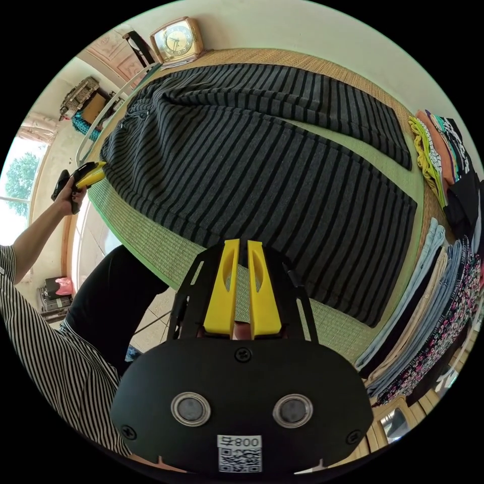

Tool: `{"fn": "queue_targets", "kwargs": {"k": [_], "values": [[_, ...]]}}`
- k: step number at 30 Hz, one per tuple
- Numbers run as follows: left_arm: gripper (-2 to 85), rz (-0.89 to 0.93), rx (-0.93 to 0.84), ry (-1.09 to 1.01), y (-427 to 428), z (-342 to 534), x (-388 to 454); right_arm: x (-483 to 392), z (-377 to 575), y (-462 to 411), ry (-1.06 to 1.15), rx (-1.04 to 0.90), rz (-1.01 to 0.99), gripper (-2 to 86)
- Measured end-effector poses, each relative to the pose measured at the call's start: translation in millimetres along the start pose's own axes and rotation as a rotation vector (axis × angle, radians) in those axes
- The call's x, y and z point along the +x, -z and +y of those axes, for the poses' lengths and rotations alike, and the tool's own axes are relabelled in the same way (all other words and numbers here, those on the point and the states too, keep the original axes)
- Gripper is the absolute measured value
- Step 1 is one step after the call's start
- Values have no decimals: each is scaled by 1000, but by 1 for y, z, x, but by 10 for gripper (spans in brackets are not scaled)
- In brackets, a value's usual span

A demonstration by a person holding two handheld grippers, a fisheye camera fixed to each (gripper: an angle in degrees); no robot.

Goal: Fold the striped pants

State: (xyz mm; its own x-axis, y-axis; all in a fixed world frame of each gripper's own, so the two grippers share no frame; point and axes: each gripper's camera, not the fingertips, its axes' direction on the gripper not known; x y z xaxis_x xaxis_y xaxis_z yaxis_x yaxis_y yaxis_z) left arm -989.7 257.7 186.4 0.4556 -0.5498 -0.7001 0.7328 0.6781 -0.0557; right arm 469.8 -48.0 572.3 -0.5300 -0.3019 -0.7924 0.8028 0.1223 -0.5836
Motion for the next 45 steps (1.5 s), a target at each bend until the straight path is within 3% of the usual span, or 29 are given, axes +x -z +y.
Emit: {"fn": "queue_targets", "kwargs": {"k": [7,20,31,45], "values": [[73,30,-46,50,-15,-34,-3,-1,-63,-12,-24,-61,53,53],[43,12,-102,134,5,-41,-22,15,-136,-50,-236,-249,-27,32],[43,-26,-187,151,-4,-54,-19,16,-167,-56,-280,-303,-15,25],[42,19,-143,127,-22,-33,-14,34,-174,-57,-279,-301,-54,17]]}}
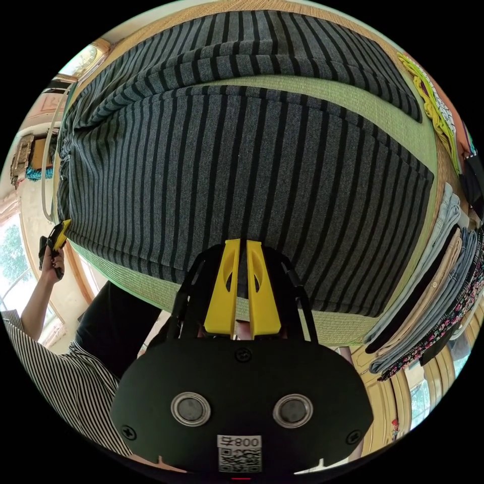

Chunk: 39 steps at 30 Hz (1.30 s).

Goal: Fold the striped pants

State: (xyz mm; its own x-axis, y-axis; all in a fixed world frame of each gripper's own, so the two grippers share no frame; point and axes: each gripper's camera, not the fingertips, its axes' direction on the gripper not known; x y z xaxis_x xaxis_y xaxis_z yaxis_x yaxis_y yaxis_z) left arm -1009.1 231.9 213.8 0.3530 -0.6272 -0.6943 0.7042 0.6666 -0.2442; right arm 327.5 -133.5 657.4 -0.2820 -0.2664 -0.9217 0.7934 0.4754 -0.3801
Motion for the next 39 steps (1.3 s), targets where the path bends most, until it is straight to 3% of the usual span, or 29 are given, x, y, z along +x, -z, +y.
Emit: {"fn": "queue_targets", "kwargs": {"k": [18,26,30,32,36,39], "values": [[46,38,220,-191,-56,69,10,46,62,-7,244,218,-77,0],[55,17,321,-193,-82,108,41,118,134,7,119,435,-97,0],[50,-32,367,-188,-97,139,56,157,160,-7,10,421,-9,1],[47,-47,398,-178,-103,152,62,179,174,-20,-29,423,-65,2],[42,-61,465,-304,-122,183,102,194,183,-13,-59,471,-138,5],[58,-75,375,-527,-161,190,164,191,173,13,3,548,-54,13]]}}
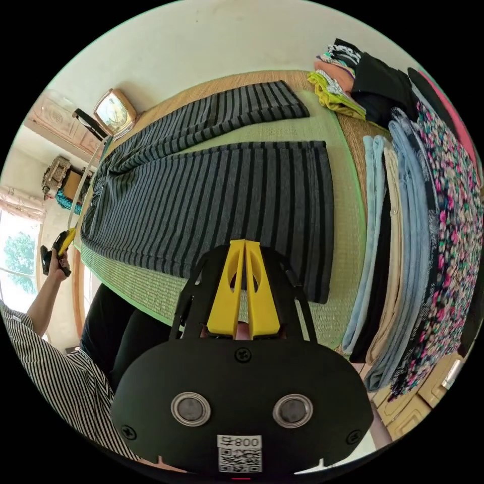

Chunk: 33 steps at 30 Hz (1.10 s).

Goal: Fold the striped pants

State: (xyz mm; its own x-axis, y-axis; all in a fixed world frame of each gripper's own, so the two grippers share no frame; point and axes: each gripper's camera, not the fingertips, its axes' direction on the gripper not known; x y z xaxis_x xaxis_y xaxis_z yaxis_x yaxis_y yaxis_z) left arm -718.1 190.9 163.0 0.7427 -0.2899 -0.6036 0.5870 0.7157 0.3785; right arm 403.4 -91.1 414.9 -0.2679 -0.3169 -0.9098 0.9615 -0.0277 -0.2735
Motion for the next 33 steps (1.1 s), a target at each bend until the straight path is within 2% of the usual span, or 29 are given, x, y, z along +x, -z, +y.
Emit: {"fn": "queue_targets", "kwargs": {"k": [5,7,12,16,21,25,30,33], "values": [[86,26,-200,-372,-106,-28,114,17,-95,5,96,64,121,75],[90,-33,-279,-535,-161,-35,165,33,-127,5,77,77,157,82],[89,-146,-368,-746,-246,-39,229,88,-187,3,-36,102,117,83],[69,-274,-479,-781,-303,-28,241,127,-213,-23,-95,24,96,81],[33,-226,-470,-778,-320,-17,251,149,-221,-41,-100,-31,47,56],[18,-204,-428,-793,-318,-13,263,156,-218,-27,-60,21,29,20],[13,-181,-293,-862,-296,-2,282,166,-204,33,33,229,-113,6],[13,-207,-336,-888,-306,14,274,179,-182,48,70,274,-146,3]]}}
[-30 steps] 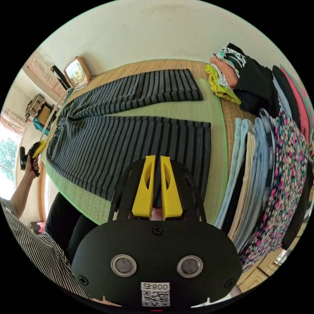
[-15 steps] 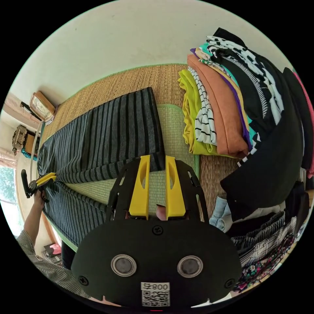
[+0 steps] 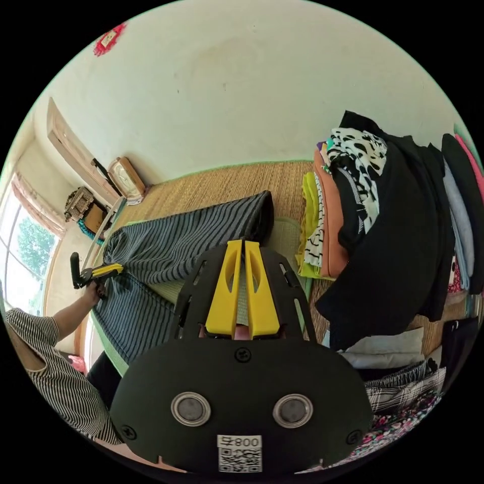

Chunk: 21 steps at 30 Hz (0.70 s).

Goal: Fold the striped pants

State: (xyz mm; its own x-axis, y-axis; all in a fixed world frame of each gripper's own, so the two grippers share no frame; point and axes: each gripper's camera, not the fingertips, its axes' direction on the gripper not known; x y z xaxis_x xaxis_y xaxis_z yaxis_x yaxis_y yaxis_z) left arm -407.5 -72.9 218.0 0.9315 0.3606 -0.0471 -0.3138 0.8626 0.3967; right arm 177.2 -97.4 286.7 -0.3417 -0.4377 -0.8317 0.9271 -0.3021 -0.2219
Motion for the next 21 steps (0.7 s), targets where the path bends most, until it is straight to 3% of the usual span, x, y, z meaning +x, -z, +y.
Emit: {"fn": "queue_targets", "kwargs": {"k": [5,11,17,21], "values": [[18,51,-35,85,-21,16,-10,33,42,-34,-111,-197,88,2],[35,95,-3,120,2,32,-20,21,63,-18,-83,-204,106,16],[66,162,-54,197,44,112,-24,-20,141,-1,-13,-359,107,81],[71,124,-141,427,75,194,-38,-32,194,7,-44,-450,183,106]]}}
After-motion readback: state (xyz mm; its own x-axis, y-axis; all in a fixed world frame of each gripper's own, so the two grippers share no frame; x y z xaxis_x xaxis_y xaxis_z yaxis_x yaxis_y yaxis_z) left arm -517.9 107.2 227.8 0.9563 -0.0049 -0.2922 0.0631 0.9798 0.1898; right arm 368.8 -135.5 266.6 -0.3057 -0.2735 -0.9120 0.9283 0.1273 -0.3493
